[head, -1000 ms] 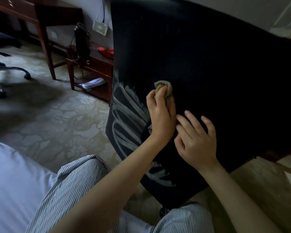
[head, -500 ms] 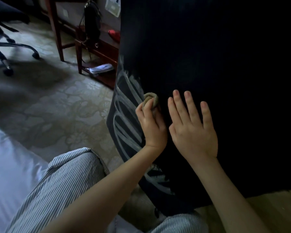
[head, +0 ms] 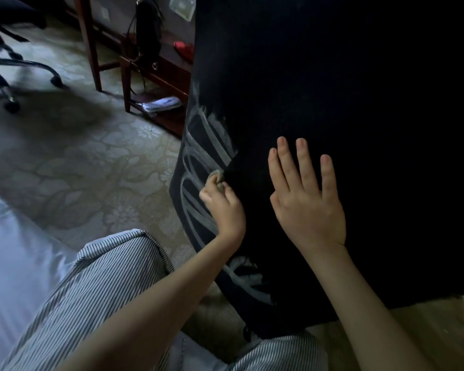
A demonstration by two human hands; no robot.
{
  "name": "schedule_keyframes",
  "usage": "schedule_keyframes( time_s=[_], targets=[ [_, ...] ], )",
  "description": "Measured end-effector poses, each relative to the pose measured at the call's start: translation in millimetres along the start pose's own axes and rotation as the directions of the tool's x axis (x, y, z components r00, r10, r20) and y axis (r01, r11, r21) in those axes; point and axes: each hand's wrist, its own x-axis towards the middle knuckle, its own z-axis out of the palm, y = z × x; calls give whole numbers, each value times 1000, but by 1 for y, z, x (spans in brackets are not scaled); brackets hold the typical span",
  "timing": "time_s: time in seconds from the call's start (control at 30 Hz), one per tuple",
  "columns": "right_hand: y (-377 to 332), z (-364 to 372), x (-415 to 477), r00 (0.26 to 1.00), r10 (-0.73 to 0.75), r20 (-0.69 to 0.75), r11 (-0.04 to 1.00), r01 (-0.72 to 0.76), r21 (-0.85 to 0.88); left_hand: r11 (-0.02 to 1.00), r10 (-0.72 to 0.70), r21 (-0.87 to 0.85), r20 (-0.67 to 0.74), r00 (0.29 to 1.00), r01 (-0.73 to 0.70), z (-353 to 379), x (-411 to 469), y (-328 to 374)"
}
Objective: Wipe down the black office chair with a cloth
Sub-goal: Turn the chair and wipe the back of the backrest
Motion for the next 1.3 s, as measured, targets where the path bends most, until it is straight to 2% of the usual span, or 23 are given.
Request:
schedule_keyframes(
  time_s=[0.07,0.17,0.27,0.33,0.4,0.57,0.67,0.83,0.9,1.0,1.07,1.13,1.2,1.3],
  targets=[
    [-1,0,0,1000,-2,4,1000,2,-1,986,157,-47,8,987,-157,5,-3,26],
    [0,1,-2,1000,9,-5,1000,-9,7,908,417,-81,50,908,-412,12,-7,68],
    [3,0,-7,998,54,-19,997,-52,64,813,580,-121,81,811,-569,12,-2,95],
    [5,1,-11,999,39,-33,996,-36,77,742,671,-90,88,736,-665,11,7,94],
    [7,3,-14,999,14,-49,997,-10,81,710,704,-58,79,706,-701,12,14,82],
    [11,9,-21,995,12,-97,997,-4,81,775,632,-7,-20,775,-632,22,5,66],
    [13,13,-26,992,14,-125,997,-3,83,802,597,-2,-6,802,-597,22,2,59],
    [14,18,-29,988,28,-155,995,-14,95,896,445,25,-47,894,-444,15,5,32],
    [13,18,-29,987,27,-159,994,-10,105,945,326,29,-67,943,-325,10,10,17],
    [11,19,-29,986,40,-163,995,-24,99,998,36,62,-93,995,-30,1,20,-7],
    [10,19,-28,985,44,-168,995,-28,96,985,-129,99,-101,986,139,-5,26,-17],
    [10,20,-26,984,45,-174,995,-28,98,967,-216,116,-101,971,227,-8,30,-16],
    [10,21,-26,982,53,-183,994,-34,104,968,-222,98,-92,971,231,-7,29,-6],
    [10,23,-27,978,50,-201,994,-29,104,999,-39,32,-24,999,39,0,15,17]
  ],
)
